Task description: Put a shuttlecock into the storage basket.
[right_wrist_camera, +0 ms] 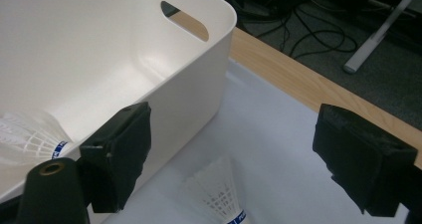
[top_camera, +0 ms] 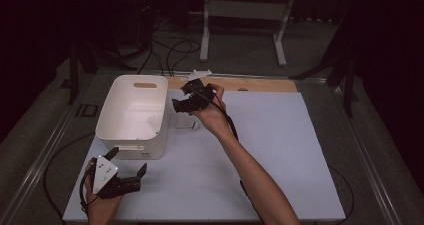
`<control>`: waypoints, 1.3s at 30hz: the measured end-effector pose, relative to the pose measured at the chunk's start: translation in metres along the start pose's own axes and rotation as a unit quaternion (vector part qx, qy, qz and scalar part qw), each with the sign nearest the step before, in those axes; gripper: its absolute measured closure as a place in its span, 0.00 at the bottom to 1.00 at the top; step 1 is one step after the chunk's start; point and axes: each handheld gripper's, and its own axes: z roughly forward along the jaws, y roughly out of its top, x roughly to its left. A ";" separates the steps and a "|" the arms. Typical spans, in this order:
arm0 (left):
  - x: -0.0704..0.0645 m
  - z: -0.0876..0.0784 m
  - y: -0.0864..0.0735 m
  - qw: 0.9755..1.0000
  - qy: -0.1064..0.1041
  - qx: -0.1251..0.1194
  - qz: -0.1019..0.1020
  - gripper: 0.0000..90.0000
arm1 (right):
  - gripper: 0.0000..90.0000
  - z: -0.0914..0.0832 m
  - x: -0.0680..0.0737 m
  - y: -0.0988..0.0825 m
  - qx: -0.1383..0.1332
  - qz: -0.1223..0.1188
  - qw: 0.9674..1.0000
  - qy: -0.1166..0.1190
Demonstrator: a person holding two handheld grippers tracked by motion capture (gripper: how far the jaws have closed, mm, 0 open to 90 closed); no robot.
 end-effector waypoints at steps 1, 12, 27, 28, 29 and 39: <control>0.000 0.000 0.000 1.000 0.000 0.000 0.000 0.00 | 0.17 0.001 -0.001 -0.001 0.002 0.003 1.000 -0.001; 0.001 -0.001 0.000 1.000 0.001 0.000 0.000 0.00 | 0.17 0.009 -0.002 -0.005 0.008 0.005 1.000 -0.006; 0.000 -0.001 0.000 1.000 0.001 -0.001 -0.002 0.00 | 0.16 0.023 -0.002 -0.012 0.015 0.012 1.000 -0.005; 0.000 -0.001 0.000 1.000 0.001 -0.001 -0.002 0.00 | 0.15 0.024 -0.002 -0.012 0.015 0.010 1.000 -0.006; 0.001 -0.001 0.000 1.000 0.001 -0.001 -0.002 0.00 | 0.15 0.025 -0.002 -0.012 0.014 0.009 1.000 -0.006; 0.001 -0.001 0.000 1.000 0.001 -0.001 -0.001 0.00 | 0.13 0.036 -0.001 -0.016 0.020 0.015 1.000 -0.007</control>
